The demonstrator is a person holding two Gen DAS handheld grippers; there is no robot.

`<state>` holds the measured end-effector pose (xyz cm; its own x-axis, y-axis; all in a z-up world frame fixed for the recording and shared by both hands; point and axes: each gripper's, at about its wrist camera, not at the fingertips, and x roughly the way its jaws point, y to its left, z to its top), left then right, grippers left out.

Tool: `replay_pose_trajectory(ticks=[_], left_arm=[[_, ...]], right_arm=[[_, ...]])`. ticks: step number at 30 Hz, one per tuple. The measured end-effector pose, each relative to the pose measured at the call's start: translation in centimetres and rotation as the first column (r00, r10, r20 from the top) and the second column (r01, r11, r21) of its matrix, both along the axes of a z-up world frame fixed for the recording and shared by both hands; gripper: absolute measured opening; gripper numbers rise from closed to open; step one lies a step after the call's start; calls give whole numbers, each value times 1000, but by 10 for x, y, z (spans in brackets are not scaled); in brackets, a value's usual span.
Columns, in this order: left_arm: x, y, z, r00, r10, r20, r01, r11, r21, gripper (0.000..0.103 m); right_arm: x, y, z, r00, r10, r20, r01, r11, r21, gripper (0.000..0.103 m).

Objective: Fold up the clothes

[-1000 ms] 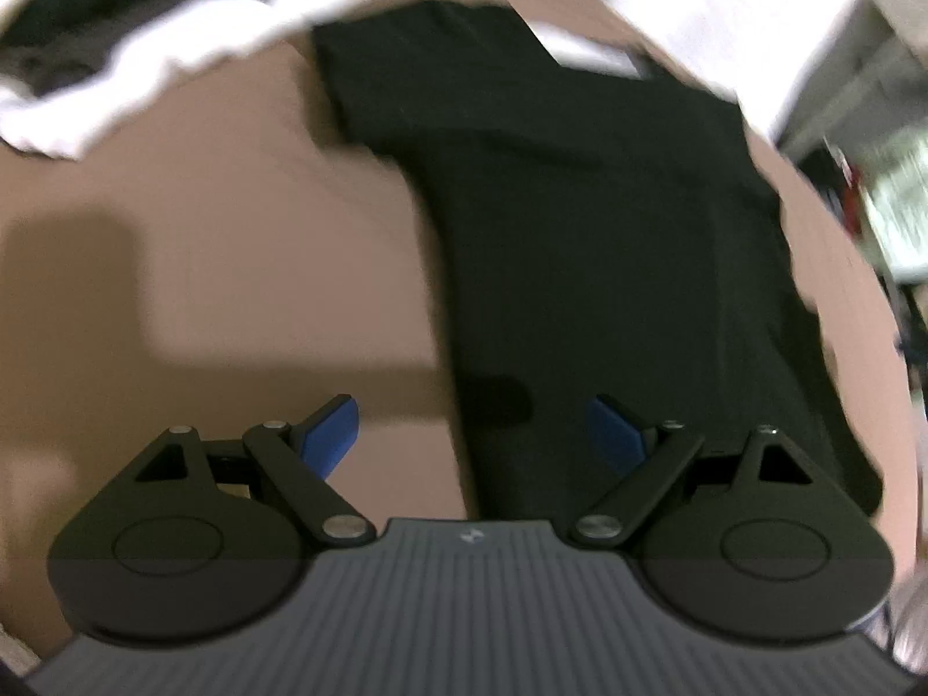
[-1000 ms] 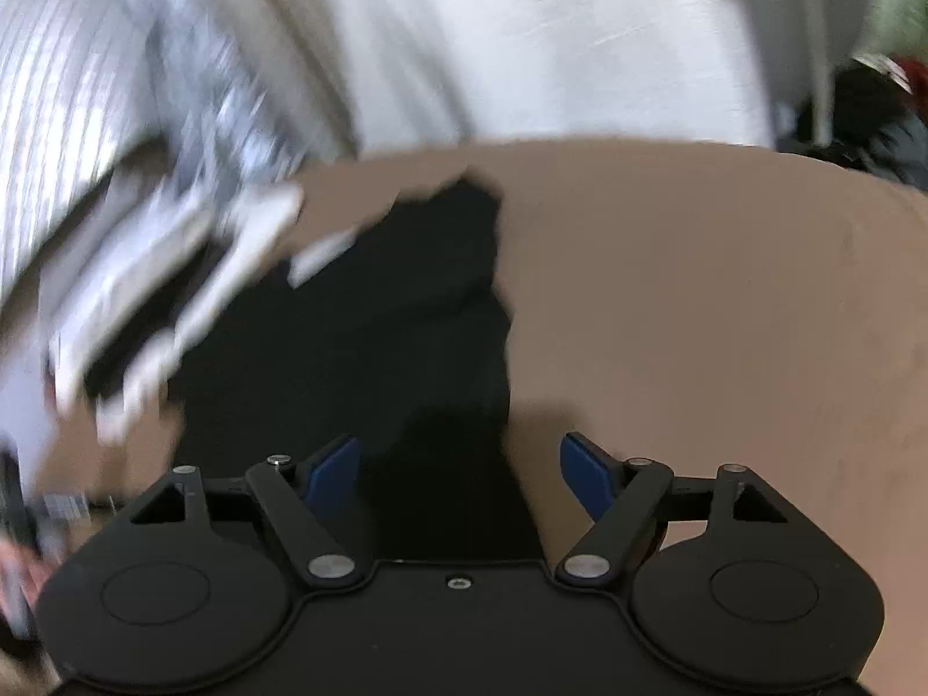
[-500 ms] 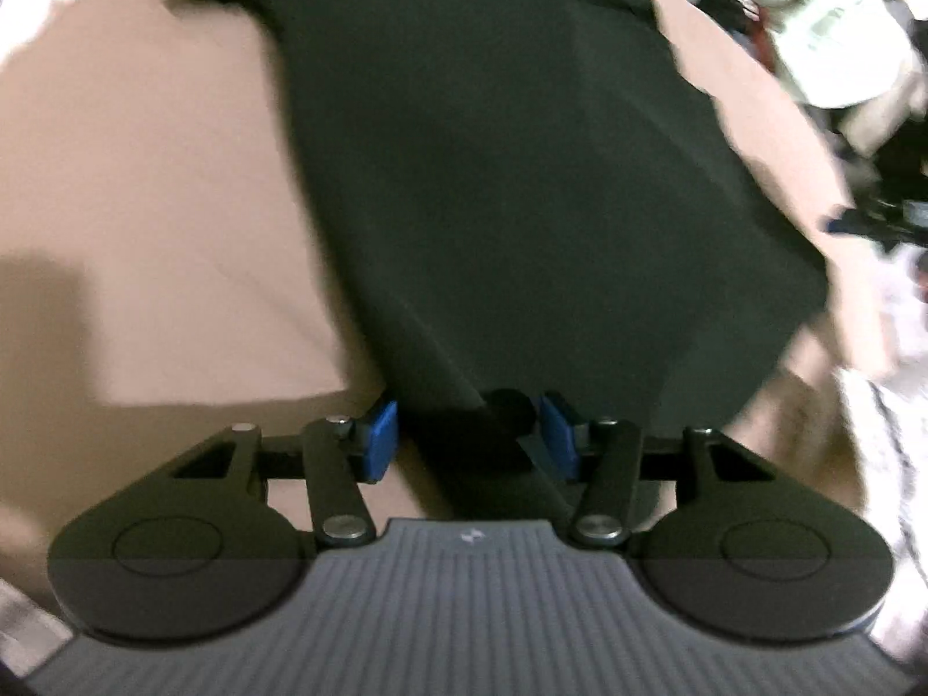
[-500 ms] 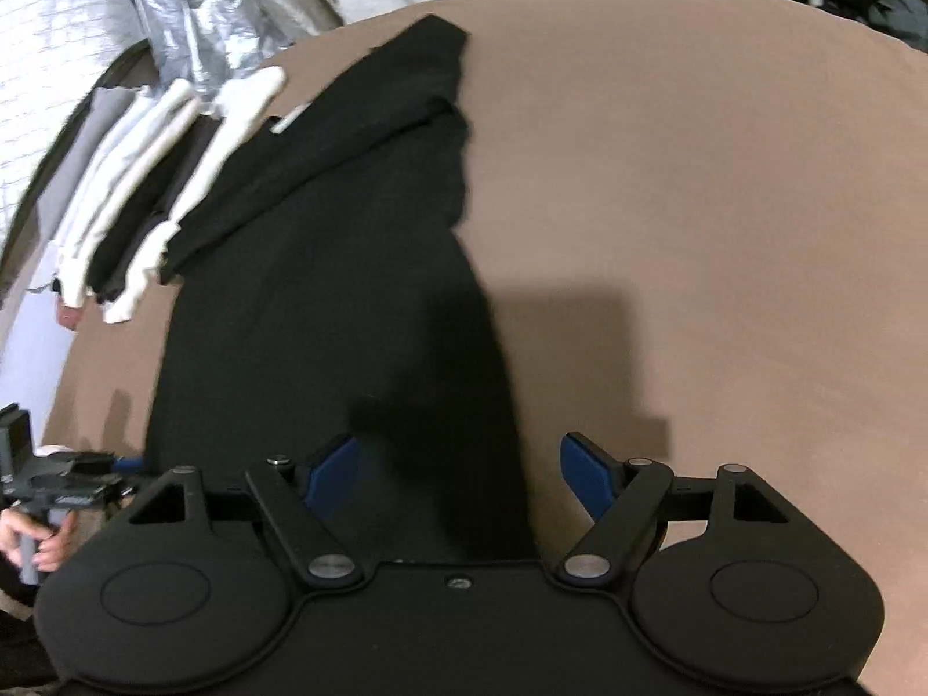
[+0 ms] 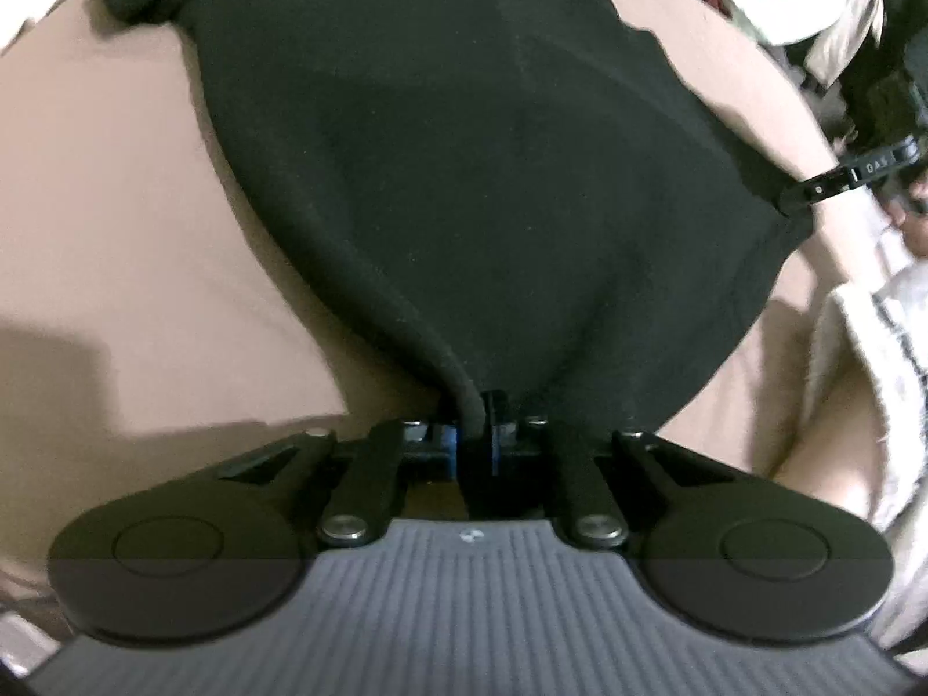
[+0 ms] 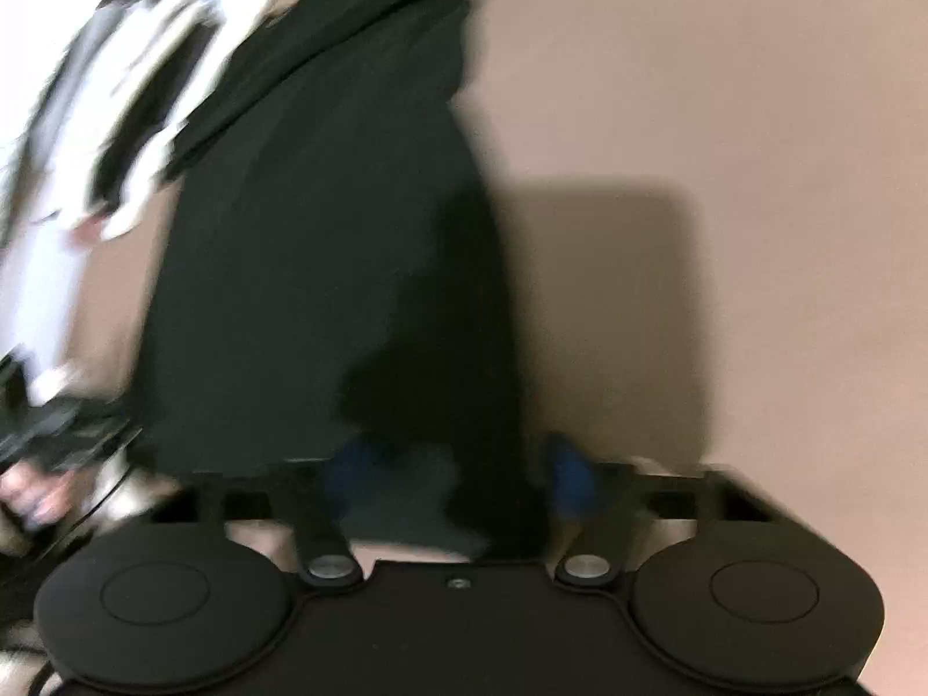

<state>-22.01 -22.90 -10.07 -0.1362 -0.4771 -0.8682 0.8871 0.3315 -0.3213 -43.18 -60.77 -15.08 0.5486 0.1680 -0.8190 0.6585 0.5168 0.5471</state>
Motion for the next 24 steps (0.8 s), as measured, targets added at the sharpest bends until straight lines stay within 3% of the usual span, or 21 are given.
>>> replay_pose_trajectory(ticks=[4, 7, 8, 9, 11, 15, 17, 19, 20, 23, 24], left_arm=[[20, -4, 16, 999, 35, -2, -35, 999, -38, 4], [34, -2, 31, 991, 134, -27, -136, 984, -113, 5], [37, 0, 29, 981, 177, -73, -185, 976, -118, 8], [41, 3, 23, 965, 223, -136, -238, 966, -106, 19], [39, 2, 3, 947, 238, -217, -250, 968, -34, 36], [29, 3, -10, 949, 231, -213, -249, 967, -61, 45], [32, 3, -11, 933, 263, -246, -285, 957, -57, 45], [38, 1, -15, 905, 308, -295, -336, 941, -50, 35], [41, 3, -15, 901, 319, -294, -346, 937, -46, 6], [40, 3, -14, 915, 305, -265, -334, 940, -71, 4], [36, 2, -11, 929, 287, -232, -314, 945, -89, 4]], right_arm=[[34, -4, 6, 1000, 19, -24, -20, 999, -39, 11], [53, -7, 31, 995, -3, 99, 11, 997, -74, 11], [58, -9, 39, 986, -23, 166, 36, 997, -74, 11], [62, -10, 46, 973, -43, 226, 60, 996, -71, 11], [67, -13, 49, 947, -90, 310, 107, 994, -37, 11], [63, -9, 49, 932, -132, 339, 153, 988, -37, 11], [49, -9, 42, 924, -168, 344, 183, 983, -9, 11], [44, -9, 35, 921, -204, 333, 215, 977, 4, 11], [42, -11, 33, 922, -222, 318, 234, 972, 2, 11], [36, -17, 29, 925, -246, 290, 261, 965, -16, 11], [34, -17, 32, 925, -240, 295, 259, 966, -24, 11]])
